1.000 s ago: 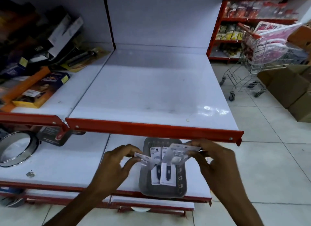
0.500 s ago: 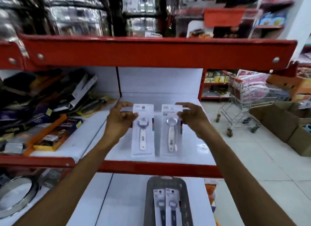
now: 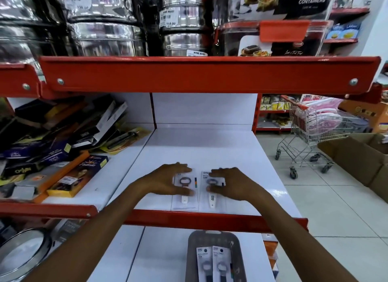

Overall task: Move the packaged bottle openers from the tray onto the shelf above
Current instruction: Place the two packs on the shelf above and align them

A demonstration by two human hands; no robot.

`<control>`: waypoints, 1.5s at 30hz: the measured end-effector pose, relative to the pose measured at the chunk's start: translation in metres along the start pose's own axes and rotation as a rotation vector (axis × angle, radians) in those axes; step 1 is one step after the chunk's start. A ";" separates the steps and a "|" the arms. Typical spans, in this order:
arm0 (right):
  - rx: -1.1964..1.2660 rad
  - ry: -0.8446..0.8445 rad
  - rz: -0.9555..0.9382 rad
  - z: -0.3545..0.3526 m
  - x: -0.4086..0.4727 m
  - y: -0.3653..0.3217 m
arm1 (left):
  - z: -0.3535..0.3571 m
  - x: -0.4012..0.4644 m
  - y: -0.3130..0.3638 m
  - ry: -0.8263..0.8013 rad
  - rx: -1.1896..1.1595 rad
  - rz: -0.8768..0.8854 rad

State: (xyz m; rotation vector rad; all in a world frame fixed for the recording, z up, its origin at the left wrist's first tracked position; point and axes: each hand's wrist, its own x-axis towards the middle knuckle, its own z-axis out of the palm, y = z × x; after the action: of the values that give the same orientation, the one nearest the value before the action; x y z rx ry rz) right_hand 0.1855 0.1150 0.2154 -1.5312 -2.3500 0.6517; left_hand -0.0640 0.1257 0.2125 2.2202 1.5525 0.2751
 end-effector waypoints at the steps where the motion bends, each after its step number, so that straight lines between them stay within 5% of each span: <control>1: -0.041 -0.051 -0.003 0.002 -0.002 -0.002 | 0.003 0.001 -0.003 -0.054 0.002 -0.022; 34: 0.001 0.028 -0.062 0.034 -0.017 -0.001 | 0.020 -0.023 -0.004 -0.050 0.040 0.062; 41: -0.119 0.581 -0.248 0.034 -0.089 -0.021 | 0.033 -0.087 0.029 0.384 0.280 0.219; 45: -0.180 0.773 -0.377 0.084 -0.144 0.013 | 0.092 -0.137 0.034 0.616 0.214 0.352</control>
State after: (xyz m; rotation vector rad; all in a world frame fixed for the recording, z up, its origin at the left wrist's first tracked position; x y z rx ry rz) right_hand 0.2174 -0.0303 0.1401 -1.0662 -2.0070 -0.2217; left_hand -0.0480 -0.0319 0.1556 2.7433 1.5031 1.0220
